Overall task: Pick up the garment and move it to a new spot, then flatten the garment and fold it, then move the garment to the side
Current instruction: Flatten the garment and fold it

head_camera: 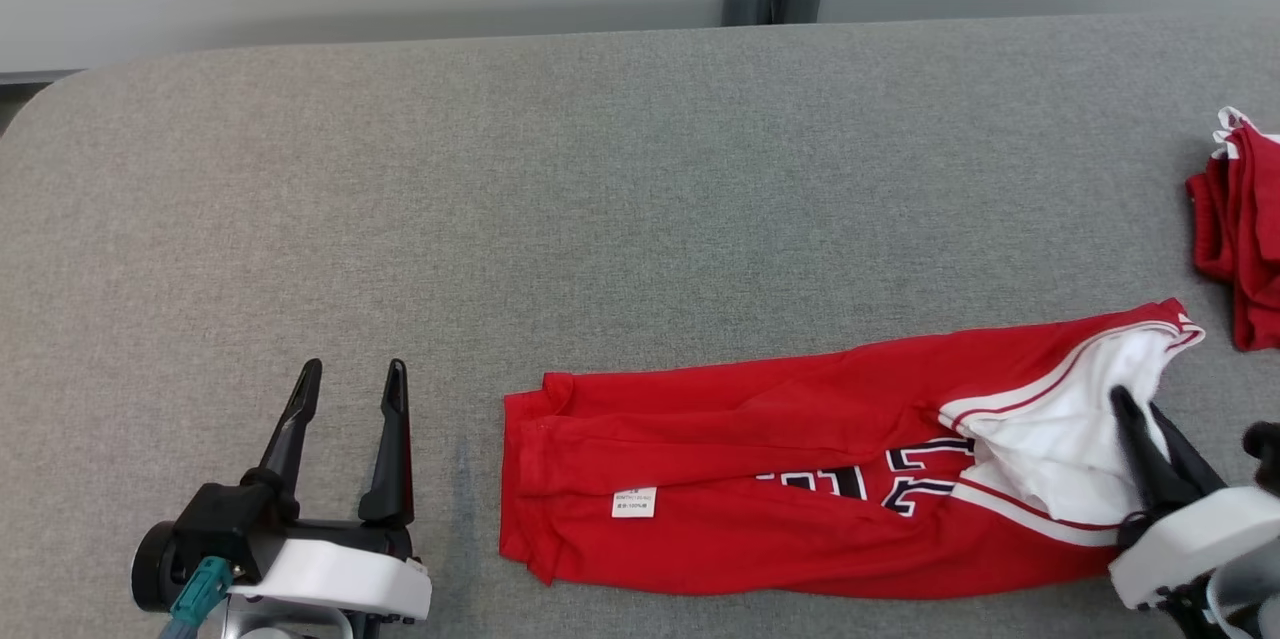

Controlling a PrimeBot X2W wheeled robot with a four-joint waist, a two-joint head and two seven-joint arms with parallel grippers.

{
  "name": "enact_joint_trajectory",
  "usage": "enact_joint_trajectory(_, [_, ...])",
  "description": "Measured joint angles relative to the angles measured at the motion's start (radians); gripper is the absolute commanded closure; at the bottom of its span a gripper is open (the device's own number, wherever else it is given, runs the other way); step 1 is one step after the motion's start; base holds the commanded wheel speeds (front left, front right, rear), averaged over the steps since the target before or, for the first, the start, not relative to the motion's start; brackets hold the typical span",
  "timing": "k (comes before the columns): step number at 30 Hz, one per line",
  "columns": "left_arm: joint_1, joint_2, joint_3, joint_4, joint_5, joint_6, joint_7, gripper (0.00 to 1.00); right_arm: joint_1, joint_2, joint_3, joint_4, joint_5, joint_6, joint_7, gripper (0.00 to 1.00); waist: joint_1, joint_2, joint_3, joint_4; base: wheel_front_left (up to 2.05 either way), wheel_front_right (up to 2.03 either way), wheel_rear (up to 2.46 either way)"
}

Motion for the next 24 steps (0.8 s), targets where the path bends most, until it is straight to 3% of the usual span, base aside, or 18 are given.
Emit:
enact_joint_trajectory(6, [0.006,-0.002,-0.002,0.003,0.004,-0.002,0.0,0.0,0.005,0.083,0.075,-0.271,-0.07,0.0,0.137,1.0,0.0,0.0,-0.018,-0.004,0.0,0.0,0.0])
enact_joint_trajectory(11, [0.006,-0.004,-0.006,0.007,0.006,-0.011,0.0,0.0,-0.021,0.174,0.205,-0.357,-0.084,0.0,0.212,1.0,0.0,0.0,-0.021,0.011,0.0,0.0,0.0])
enact_joint_trajectory(18, [-0.004,-0.008,-0.009,0.014,0.005,-0.014,0.0,0.0,-0.095,0.264,0.429,-0.254,-0.012,0.0,0.201,1.0,0.0,0.0,-0.01,0.045,0.0,0.0,0.0])
enact_joint_trajectory(24, [-0.016,-0.017,-0.017,0.026,0.005,-0.023,0.0,0.0,-0.164,0.284,0.537,-0.112,0.049,0.0,0.118,1.0,0.0,0.0,0.004,0.075,0.0,0.0,0.0])
